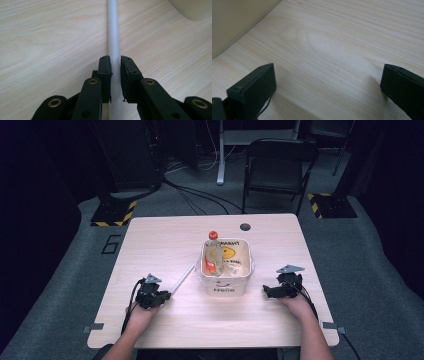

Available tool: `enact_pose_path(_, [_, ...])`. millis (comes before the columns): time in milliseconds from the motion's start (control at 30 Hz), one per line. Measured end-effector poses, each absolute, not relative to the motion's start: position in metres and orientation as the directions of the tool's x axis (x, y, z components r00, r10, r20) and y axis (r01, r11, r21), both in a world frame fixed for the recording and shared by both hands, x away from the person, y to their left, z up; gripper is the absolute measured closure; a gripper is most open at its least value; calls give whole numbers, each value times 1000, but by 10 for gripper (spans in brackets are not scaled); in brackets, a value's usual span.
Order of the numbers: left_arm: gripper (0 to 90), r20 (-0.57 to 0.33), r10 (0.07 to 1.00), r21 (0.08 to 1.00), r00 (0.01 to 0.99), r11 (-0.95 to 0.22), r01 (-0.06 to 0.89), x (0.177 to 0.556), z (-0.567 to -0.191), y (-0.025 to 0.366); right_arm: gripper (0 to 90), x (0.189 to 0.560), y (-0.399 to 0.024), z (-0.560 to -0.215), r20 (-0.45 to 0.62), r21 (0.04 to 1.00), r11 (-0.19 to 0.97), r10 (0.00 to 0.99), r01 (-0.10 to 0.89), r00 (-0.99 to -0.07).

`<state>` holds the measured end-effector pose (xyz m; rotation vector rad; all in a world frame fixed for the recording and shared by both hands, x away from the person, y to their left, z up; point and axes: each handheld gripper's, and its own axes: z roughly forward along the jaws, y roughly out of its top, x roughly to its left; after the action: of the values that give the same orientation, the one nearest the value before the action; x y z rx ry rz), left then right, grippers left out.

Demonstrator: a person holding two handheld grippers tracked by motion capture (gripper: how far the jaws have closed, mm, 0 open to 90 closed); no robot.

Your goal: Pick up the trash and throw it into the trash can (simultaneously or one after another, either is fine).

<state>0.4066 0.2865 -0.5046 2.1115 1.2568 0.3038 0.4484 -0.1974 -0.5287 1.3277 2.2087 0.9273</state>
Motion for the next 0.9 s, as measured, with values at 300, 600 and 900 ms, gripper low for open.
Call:
enact_pose_path(300, [794, -140, 849, 656, 510, -307, 690, 406, -494, 293, 0, 448, -197, -529, -1, 714, 330, 883, 617, -470])
enact_pose_path(600, [796, -139, 844, 669, 517, -305, 678, 404, -483, 299, 0, 448, -197, -529, -1, 714, 329, 883, 618, -469])
enact_pose_path(900, [796, -152, 838, 680, 524, -296, 671, 401, -468, 306, 0, 448, -197, -529, -1, 714, 329, 883, 618, -469])
